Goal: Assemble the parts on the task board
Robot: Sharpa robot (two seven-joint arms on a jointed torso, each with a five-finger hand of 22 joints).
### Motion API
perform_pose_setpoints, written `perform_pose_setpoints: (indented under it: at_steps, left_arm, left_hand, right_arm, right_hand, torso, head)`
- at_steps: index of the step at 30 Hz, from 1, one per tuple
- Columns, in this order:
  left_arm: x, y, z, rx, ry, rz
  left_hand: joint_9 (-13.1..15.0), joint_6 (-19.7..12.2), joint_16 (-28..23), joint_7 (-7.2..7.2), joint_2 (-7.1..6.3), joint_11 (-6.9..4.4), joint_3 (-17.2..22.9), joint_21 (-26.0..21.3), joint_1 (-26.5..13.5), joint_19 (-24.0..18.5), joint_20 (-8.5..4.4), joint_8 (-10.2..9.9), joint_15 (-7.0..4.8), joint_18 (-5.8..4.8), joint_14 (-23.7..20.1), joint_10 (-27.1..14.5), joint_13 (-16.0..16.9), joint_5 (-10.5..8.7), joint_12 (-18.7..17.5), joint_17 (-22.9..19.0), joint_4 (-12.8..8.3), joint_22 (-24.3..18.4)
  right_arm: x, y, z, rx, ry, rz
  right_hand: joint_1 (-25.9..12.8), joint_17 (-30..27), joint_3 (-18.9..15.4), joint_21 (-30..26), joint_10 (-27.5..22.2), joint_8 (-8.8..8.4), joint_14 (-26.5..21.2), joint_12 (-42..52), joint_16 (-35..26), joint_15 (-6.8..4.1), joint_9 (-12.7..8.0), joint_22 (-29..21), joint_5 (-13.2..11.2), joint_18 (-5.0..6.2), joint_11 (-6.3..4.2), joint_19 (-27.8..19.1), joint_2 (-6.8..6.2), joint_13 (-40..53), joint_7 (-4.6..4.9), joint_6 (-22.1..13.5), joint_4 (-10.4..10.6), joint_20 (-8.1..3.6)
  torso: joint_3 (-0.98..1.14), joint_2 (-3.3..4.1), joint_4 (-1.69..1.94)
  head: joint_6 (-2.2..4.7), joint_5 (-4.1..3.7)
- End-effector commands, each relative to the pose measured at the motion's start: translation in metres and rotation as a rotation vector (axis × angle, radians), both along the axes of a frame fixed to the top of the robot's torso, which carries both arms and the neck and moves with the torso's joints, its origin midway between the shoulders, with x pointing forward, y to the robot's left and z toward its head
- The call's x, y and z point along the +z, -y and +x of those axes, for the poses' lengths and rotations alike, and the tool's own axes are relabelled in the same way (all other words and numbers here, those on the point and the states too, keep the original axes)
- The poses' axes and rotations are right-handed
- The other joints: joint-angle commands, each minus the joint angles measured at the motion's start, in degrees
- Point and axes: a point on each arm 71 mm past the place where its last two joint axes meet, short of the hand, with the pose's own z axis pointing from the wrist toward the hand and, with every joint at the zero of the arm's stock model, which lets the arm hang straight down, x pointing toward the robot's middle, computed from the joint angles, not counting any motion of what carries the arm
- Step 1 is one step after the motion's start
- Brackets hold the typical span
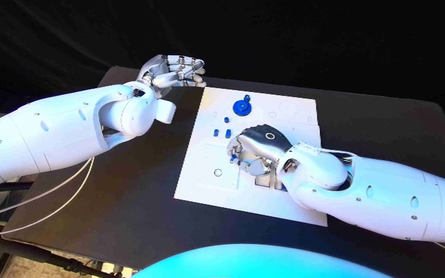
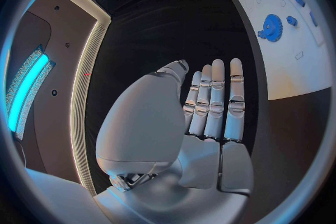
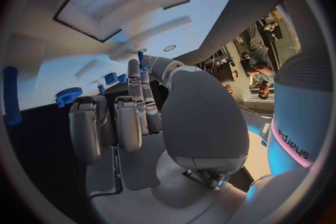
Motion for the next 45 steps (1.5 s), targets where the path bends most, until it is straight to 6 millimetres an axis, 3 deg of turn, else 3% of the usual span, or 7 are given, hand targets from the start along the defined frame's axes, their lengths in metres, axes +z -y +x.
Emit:
perform_pose_setpoints:
  at_steps: [1, 45]
  left_arm:
    - [0.0012, 0.0012, 0.0001, -0.005, 0.005, -0.008]
    - [0.0009, 0.0004, 0.0005, -0.003, 0.003, -0.007]
  left_hand:
    - [-0.03, -0.32, -0.29, 0.11, -0.41, 0.01, 0.28, -0.17, -0.17, 0.11, 0.2, 0.37, 0.23, 0.65, -0.28, -0.46, 0.06, 0.05, 0.02, 0.06, 0.01, -0.05]
    - [-0.01, -0.41, -0.38, 0.12, -0.46, 0.03, 0.47, -0.34, -0.27, 0.11, 0.25, 0.45, 0.26, 0.66, -0.4, -0.56, 0.09, 0.04, 0.09, 0.09, -0.01, -0.17]
  right_arm:
    - [-0.0038, -0.0002, -0.002, 0.011, -0.008, -0.031]
    - [-0.0021, 0.0005, -0.0037, 0.008, -0.004, -0.019]
  right_hand:
    - [-0.65, 5.76, -0.08, 0.03, 0.18, 0.27, 3.96, -0.31, 0.17, -0.23, 0.08, 13.2, 0.13, -0.81, 0.06, 4.16, 0.05, 0.1, 0.13, 0.1, 0.06, -0.24]
    - [-0.72, 5.77, -0.12, 0.19, 0.29, 0.35, 3.97, -0.37, 0.19, -0.24, 0.16, 13.29, 0.13, -0.85, 0.02, 4.23, 0.2, 0.16, 0.07, 0.18, 0.04, -0.22]
  torso:
    - [0.02, 0.01, -0.02]
    - [-0.01, 0.03, -0.04]
  head:
    - [-0.03, 0.06]
    - [-0.3, 0.32]
